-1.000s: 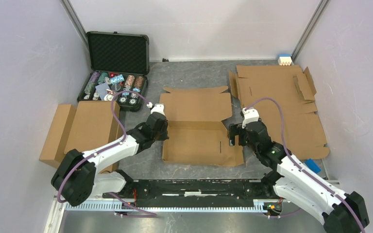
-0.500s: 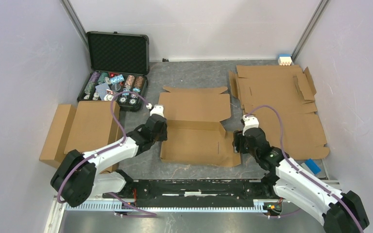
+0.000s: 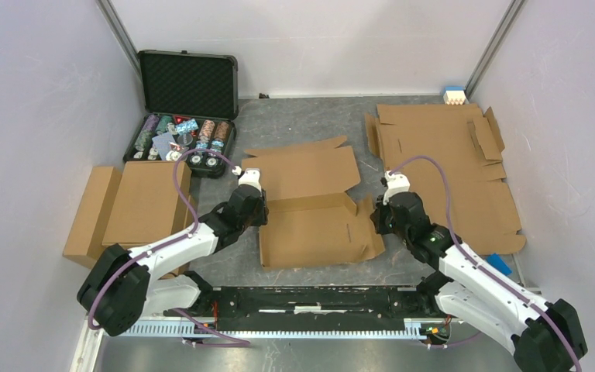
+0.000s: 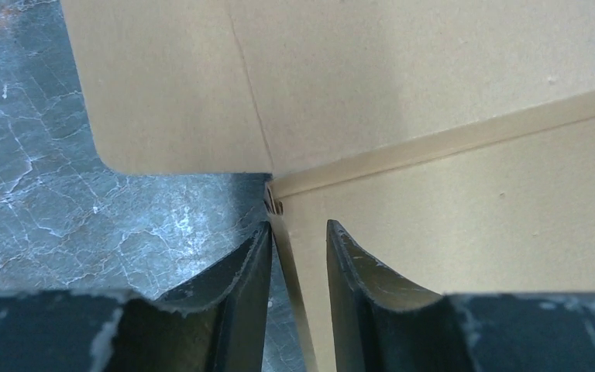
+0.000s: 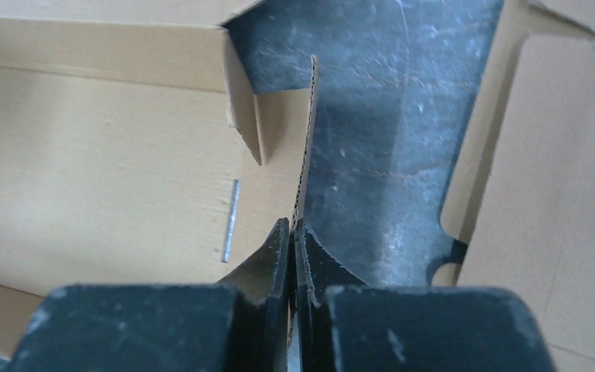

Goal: Fold the paper box

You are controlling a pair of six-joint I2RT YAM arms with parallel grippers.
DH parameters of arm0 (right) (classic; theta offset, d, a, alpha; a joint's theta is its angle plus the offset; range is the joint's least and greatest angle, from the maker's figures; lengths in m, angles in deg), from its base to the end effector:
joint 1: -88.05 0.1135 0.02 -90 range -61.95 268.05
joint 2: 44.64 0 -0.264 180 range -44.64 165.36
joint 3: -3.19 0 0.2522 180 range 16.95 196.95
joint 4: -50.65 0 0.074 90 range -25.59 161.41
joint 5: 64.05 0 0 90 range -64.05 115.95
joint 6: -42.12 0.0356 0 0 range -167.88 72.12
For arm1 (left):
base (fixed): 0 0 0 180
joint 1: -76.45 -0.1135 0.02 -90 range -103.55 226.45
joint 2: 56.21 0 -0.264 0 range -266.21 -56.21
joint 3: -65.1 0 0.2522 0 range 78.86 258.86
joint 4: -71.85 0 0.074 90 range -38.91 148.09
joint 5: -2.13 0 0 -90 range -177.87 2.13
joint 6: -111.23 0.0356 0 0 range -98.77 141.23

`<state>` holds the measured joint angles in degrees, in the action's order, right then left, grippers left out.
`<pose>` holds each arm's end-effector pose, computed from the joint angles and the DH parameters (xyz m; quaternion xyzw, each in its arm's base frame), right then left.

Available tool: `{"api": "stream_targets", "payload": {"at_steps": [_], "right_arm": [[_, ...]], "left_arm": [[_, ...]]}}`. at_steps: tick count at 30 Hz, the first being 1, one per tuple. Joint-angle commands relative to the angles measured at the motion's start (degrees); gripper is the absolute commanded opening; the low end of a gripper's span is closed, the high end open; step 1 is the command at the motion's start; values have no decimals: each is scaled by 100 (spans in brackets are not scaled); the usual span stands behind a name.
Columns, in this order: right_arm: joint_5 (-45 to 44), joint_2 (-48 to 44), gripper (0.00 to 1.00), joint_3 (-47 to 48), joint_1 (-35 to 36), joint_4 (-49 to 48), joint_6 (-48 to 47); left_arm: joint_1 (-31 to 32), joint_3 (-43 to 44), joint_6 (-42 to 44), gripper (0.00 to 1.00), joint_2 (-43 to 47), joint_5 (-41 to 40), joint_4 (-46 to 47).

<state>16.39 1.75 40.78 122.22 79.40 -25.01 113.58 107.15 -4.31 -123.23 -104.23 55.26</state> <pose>0.1470 0.0926 0.1996 -0.0514 0.8932 0.1446 0.4226 0.1866 -0.1287 0.1783 0.0331 0.9040 -0.1003 0.4143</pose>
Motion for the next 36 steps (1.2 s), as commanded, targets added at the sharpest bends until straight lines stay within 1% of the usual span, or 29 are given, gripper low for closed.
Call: {"api": "stream_targets", "payload": {"at_steps": [1,3,6,11,18,19,21,22,29,36], "right_arm": [[592,135,6,474,-2,-288,40],[706,207,11,545,10,-393,85],[838,363,11,595,95,-592,172],[834,698,11,692,448,-814,263],[896,906,18,693,665,-1049,313],[906,926,21,680,675,-1078,298],[939,985,32,637,678,-1144,244],[1013,1014,34,615,678,-1155,221],[1203,1144,39,467,678,-1165,-29],[1516,1284,47,315,677,-1410,-45]], "left_arm": [[6,-35,172,38,89,53,425],[16,-41,172,37,78,61,436],[14,-78,147,36,54,111,517],[15,-54,128,36,-12,184,538],[15,-72,124,36,-5,194,547],[26,-71,120,36,-4,195,547],[19,-76,111,36,-4,198,553],[23,-71,111,36,-6,195,555],[19,-70,111,36,-13,203,556],[25,-72,112,36,4,217,556]]}}
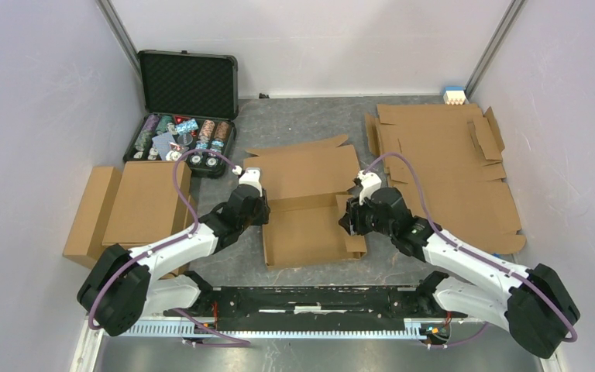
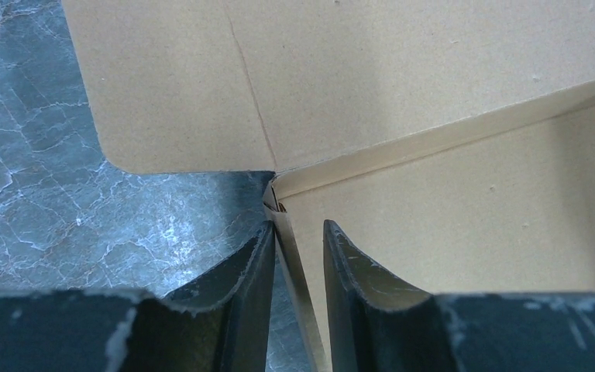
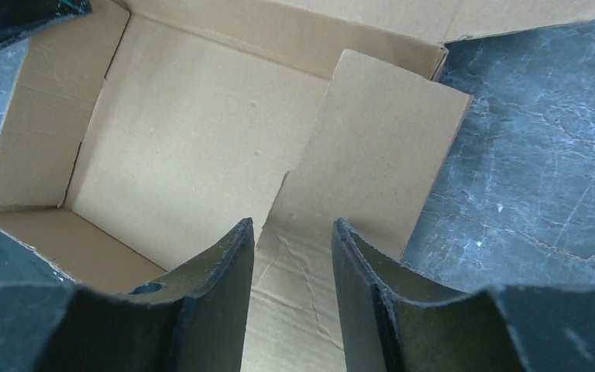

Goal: Fold the paper box

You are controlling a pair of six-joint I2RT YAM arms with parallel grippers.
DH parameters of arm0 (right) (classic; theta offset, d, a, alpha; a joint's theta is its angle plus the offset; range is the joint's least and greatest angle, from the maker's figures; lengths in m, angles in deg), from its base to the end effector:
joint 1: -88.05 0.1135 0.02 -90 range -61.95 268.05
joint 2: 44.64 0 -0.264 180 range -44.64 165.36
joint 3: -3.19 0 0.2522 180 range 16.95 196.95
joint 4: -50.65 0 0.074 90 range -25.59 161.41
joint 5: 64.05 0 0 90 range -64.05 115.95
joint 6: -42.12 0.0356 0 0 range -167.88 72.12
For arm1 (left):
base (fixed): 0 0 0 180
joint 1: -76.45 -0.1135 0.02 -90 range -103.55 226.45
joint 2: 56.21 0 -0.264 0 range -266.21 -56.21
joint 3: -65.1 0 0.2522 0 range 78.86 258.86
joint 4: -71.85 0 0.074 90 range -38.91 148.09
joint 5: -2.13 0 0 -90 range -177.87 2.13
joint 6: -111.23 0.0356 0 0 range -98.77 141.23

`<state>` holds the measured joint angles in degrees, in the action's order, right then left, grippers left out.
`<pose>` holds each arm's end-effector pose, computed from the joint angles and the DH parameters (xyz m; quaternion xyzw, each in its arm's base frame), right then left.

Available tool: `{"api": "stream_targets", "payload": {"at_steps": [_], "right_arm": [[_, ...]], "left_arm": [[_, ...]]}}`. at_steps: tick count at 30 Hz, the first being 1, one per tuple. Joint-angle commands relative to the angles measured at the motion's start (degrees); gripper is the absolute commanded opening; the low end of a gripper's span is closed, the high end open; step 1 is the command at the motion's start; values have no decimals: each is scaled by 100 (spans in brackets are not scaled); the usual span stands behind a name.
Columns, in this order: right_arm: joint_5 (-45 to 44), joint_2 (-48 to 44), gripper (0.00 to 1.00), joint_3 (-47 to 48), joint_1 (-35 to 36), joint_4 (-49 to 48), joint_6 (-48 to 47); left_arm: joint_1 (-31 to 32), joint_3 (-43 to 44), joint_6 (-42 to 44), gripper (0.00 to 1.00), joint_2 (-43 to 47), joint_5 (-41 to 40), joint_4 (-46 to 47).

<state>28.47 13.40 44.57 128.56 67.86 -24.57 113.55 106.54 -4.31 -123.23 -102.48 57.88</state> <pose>0.1608 0.1394 0.2041 -0.1421 0.8707 0.2651 0.3890 0.1873 -0.1304 0.1786 0.0365 0.8982 -0.1215 0.4209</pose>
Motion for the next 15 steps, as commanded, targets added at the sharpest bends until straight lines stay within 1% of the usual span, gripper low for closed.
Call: {"api": "stream_targets", "payload": {"at_steps": [1,8,15], "right_arm": [[327,167,48,-72,42,-257,-75],[287,413,50,-226,45,-290,-71],[-206,723,49,-27,52,206,-311]], "left_arm": [[30,-18,111,36,-2,46,293],[30,-28,111,36,38,55,294],[25,-48,102,36,75,53,299]]}}
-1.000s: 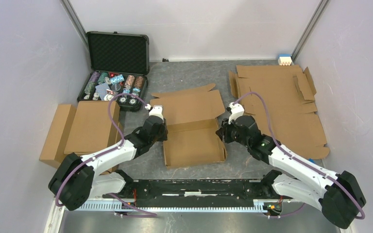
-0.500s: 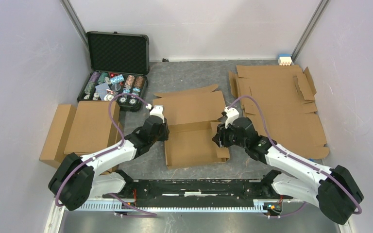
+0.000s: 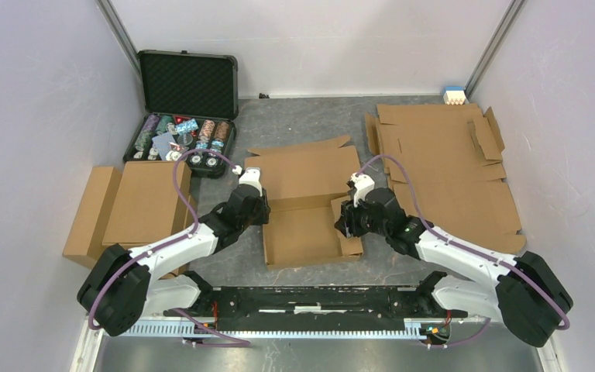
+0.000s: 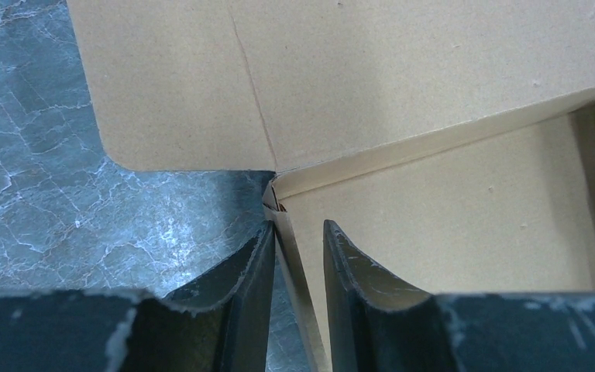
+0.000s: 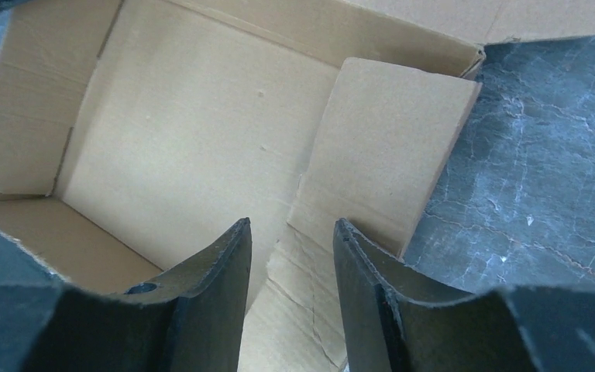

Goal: Fold the paper box

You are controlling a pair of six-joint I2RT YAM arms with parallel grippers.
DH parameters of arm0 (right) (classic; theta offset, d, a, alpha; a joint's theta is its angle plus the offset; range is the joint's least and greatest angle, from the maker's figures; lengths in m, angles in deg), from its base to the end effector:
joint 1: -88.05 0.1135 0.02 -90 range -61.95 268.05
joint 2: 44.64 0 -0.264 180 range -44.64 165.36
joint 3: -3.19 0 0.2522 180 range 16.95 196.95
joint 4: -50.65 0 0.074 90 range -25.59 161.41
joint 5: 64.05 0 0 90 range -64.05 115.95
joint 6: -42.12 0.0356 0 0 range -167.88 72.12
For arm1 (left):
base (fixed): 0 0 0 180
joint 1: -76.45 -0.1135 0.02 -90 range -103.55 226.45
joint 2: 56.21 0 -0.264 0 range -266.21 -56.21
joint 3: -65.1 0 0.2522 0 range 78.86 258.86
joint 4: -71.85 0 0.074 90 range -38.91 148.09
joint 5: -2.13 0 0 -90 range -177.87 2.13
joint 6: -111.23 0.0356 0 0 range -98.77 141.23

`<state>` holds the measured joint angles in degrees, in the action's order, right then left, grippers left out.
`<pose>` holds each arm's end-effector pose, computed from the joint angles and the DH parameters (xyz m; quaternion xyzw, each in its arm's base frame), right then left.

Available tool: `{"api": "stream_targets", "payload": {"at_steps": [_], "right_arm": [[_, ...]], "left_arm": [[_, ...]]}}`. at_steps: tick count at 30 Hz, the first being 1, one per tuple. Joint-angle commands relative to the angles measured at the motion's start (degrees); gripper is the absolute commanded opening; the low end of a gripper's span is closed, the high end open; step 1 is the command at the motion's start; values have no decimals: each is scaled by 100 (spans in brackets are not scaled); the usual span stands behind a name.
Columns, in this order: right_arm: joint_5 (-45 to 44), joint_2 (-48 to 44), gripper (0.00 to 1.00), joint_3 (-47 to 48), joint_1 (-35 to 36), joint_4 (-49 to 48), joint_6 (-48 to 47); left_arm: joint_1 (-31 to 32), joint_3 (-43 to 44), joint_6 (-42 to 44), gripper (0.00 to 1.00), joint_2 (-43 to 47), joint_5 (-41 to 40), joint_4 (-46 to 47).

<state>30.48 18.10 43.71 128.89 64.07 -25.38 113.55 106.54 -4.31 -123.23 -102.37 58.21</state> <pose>0.1658 0.1470 0.1890 -0.1595 0.8746 0.2696 0.3700 0.1876 -0.1307 0.1791 0.0364 0.8971 -0.1237 0.4226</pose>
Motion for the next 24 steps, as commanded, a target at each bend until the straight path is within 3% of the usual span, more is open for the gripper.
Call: {"api": "stream_targets", "payload": {"at_steps": [1,6,18,23,24], "right_arm": [[-418,316,47,98,18,668,-259],[-1034,591,39,377,183,1111,-403],[-3179,1913,36,1683,1215,2540,-543],[-4025,2551,1,2026,1481,3066,-313],[-4181,2606,0,2058,1509,3117,-257]], "left_arm": [[30,-46,102,36,80,39,261],[30,-44,93,36,92,35,260],[41,-102,-88,35,117,1,282],[68,-107,-111,28,74,-53,257],[73,-89,-96,26,47,-69,233]]}}
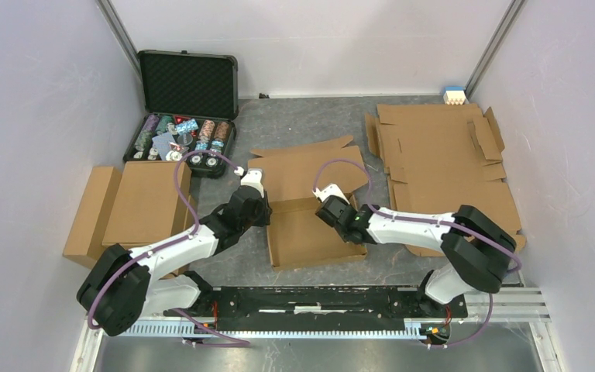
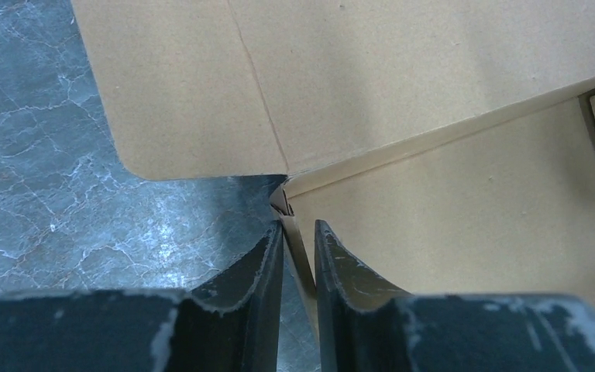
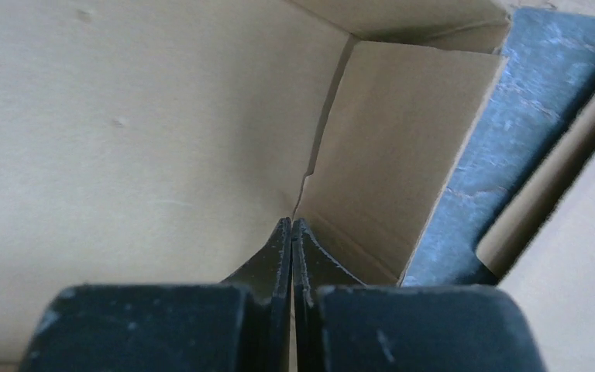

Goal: Fold the paper box

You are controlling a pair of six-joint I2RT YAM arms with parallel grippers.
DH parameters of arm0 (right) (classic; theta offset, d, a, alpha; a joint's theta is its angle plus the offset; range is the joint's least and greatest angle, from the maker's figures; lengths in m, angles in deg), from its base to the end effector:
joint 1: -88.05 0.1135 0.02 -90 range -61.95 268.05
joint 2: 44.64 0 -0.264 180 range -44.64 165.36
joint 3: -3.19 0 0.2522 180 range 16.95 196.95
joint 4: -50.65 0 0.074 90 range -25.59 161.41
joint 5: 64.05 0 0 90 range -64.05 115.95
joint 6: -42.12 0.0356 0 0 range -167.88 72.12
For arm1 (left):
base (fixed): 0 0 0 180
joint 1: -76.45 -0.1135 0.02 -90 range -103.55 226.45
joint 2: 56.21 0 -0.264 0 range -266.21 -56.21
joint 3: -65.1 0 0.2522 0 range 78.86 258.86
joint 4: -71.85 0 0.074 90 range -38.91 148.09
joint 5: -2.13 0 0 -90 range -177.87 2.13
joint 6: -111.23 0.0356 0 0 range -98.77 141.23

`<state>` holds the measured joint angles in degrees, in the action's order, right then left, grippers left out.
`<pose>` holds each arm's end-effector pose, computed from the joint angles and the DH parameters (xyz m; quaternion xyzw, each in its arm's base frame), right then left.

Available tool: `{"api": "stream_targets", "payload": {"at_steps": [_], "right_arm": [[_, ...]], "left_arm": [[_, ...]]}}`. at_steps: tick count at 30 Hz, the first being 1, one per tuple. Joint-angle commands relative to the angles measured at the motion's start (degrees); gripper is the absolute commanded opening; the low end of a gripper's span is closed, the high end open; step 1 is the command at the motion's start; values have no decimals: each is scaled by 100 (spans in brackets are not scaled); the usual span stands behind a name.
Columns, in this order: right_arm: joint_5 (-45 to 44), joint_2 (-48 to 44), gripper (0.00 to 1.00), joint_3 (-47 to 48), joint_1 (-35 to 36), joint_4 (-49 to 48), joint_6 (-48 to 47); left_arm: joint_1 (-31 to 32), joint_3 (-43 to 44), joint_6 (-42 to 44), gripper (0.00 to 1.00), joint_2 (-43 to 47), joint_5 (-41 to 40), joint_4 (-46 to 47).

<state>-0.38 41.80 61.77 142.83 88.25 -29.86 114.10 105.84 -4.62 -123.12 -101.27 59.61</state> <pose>0.1689 0.2119 0.1628 -0.2541 0.9182 -0.0563 0.2986 0.1855 -0.1327 0.1776 0.0414 0.8947 -0.1381 0.4228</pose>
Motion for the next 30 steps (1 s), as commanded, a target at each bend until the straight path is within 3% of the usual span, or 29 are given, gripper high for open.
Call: {"api": "stream_targets", "payload": {"at_steps": [1,9,13,17,23,30], "right_arm": [[-1215,303,0,283,135,755,231],[-2048,815,0,452,188,1119,458],[-2055,1001,0,645,190,1186,459],[-1159,476,1,536,193,448,2],[374,-272,12,431,183,-617,-363],[560,-312,18,580,181,-412,-387]], "left_arm": [[15,3,-48,24,11,-196,60],[49,115,-15,20,-114,-230,-99],[74,105,-17,21,-35,-311,-108],[102,79,15,22,37,-401,-114],[139,122,35,22,35,-491,-115],[162,131,45,23,39,-542,-257]]}}
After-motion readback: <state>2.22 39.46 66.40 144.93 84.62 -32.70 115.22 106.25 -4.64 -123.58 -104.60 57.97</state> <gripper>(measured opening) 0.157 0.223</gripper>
